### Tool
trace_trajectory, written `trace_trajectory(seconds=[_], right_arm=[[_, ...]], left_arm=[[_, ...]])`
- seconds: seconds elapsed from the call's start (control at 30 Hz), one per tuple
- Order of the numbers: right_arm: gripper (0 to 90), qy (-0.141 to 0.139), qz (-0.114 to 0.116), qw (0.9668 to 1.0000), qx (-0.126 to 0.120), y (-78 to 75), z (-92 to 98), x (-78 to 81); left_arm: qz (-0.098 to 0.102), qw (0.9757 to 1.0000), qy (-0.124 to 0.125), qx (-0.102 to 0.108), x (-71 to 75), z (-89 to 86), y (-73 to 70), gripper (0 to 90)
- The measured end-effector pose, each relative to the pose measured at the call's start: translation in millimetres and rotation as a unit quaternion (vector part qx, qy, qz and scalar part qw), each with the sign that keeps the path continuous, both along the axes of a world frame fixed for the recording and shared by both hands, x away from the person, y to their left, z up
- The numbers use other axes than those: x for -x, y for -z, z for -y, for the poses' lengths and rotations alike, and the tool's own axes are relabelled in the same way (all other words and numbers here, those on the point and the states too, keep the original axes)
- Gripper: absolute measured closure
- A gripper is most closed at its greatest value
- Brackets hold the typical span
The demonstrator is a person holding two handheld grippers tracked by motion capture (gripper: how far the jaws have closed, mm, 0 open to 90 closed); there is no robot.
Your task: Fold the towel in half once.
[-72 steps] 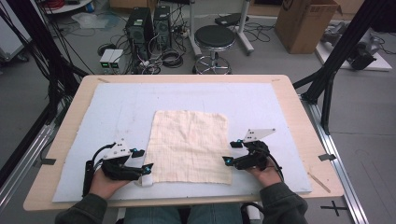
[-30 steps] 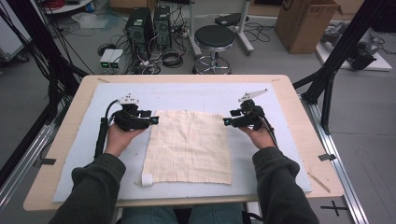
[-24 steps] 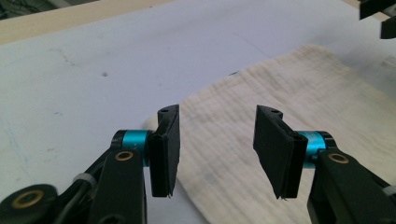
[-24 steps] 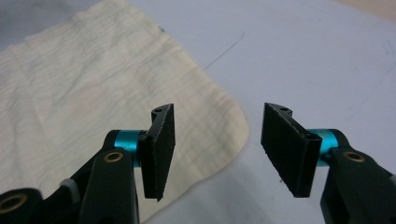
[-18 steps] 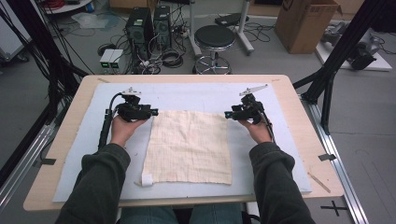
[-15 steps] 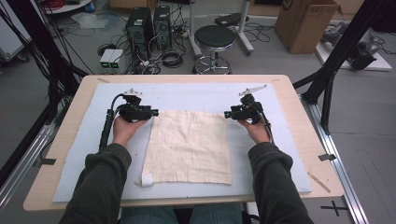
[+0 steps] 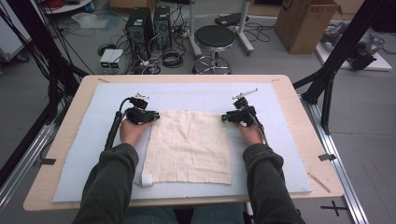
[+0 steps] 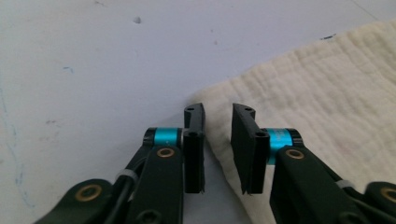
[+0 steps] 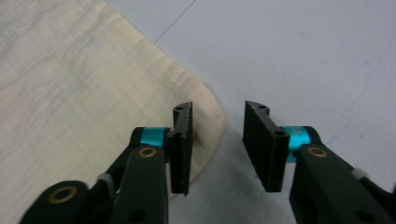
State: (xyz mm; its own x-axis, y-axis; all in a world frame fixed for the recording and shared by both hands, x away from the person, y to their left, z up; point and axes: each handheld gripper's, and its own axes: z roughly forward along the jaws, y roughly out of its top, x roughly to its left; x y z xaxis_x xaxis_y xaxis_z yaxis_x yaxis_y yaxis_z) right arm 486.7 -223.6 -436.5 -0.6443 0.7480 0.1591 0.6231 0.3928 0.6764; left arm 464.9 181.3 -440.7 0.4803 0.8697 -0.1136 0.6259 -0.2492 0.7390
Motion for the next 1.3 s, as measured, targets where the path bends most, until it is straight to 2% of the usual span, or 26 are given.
trace_trajectory(seconds=[0.07,0.1,0.2,0.33,0.47,0.63,0.8,0.97,1.07,1.3], right_arm=[[73.7,0.002,0.003,1.0000,0.008,0.0,-1.5,0.3],[79.6,-0.002,0.003,1.0000,0.007,0.0,-2.1,0.1],[85.3,-0.012,0.002,0.9999,0.005,0.3,-4.7,0.3],[86.2,-0.015,0.006,0.9998,0.010,-2.4,-4.1,-0.1],[86.4,-0.015,0.012,0.9997,0.014,-9.9,-4.2,-1.8],[86.5,-0.018,0.028,0.9994,0.005,-25.5,-8.9,-5.7],[86.4,-0.019,0.048,0.9986,-0.009,-39.1,-12.6,-6.5],[86.4,-0.022,0.039,0.9989,-0.013,-40.8,-10.1,-3.1],[86.4,-0.028,0.048,0.9981,-0.026,-44.4,-7.6,1.8],[86.4,-0.042,0.047,0.9969,-0.048,-49.5,-1.8,10.9]], left_arm=[[-0.001,1.0000,0.003,0.006,0.0,1.1,0.3,85.3],[0.001,1.0000,0.005,0.001,0.4,2.2,0.0,86.4],[0.001,1.0000,0.005,0.000,0.6,2.4,-0.6,87.3],[0.002,1.0000,0.004,0.007,1.0,-0.6,-3.6,87.7],[0.014,0.9996,0.000,0.024,1.8,-5.3,-10.2,87.9],[0.026,0.9988,-0.011,0.041,3.7,-16.1,-20.2,88.0],[0.041,0.9969,-0.013,0.067,7.1,-25.0,-29.7,88.0],[0.044,0.9967,0.003,0.068,12.7,-24.2,-34.9,88.0],[0.044,0.9970,0.015,0.063,16.6,-22.5,-38.3,88.0],[0.048,0.9965,0.037,0.058,26.6,-15.8,-46.6,88.0]])
